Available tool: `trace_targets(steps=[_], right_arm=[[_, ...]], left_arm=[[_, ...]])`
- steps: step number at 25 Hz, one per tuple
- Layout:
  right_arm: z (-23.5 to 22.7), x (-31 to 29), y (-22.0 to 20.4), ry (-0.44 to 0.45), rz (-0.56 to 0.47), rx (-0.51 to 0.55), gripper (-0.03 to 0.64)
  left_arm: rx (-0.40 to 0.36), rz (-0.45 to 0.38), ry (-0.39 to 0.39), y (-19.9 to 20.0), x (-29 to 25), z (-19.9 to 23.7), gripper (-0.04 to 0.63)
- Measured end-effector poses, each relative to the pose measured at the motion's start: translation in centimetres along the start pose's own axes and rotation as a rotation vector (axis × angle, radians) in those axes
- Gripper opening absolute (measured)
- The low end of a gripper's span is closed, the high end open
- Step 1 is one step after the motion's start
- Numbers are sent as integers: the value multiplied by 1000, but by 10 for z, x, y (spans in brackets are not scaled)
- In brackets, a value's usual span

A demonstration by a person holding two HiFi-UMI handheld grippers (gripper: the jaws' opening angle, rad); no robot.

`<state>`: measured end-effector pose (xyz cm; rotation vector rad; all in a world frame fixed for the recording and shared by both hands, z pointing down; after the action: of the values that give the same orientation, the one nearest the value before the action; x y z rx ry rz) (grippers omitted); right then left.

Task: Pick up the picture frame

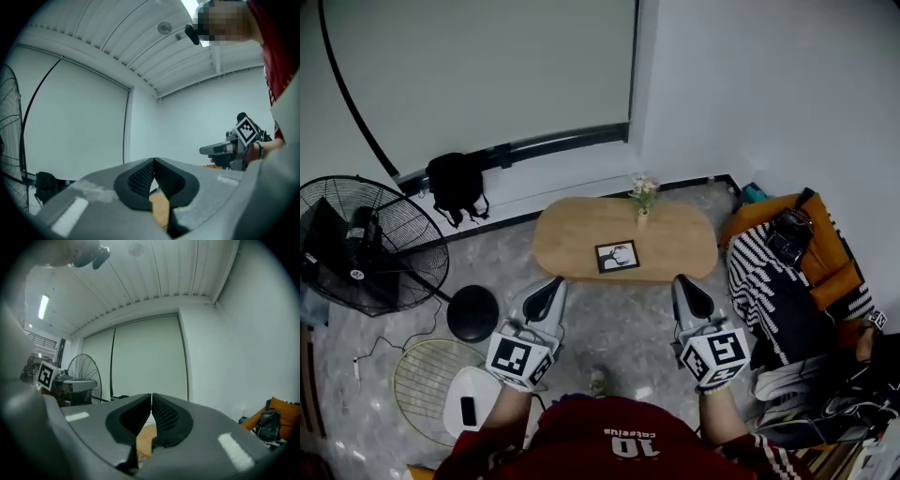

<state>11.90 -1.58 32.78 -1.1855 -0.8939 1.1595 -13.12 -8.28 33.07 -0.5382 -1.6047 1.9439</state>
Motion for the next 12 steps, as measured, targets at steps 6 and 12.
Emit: trace_targets(steps=[6,12], right_arm=[[-1,-47,-4,-32,5,5,-3],[-5,-69,-9,-65,25,12,-3]], left_arm=[[3,16,-58,4,-32,38,3],[30,28,-100,-4,-54,61,3]])
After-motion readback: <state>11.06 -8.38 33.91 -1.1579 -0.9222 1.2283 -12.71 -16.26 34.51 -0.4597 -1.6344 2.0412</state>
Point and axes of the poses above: the fingertips, and each gripper's own axes: x backward along the fingers, z to its left, y out of its top, the point moved 5 cm from there along x, backward along the fingers, and after that the axes turned 14 degrees about x, right-handed, at the moved point
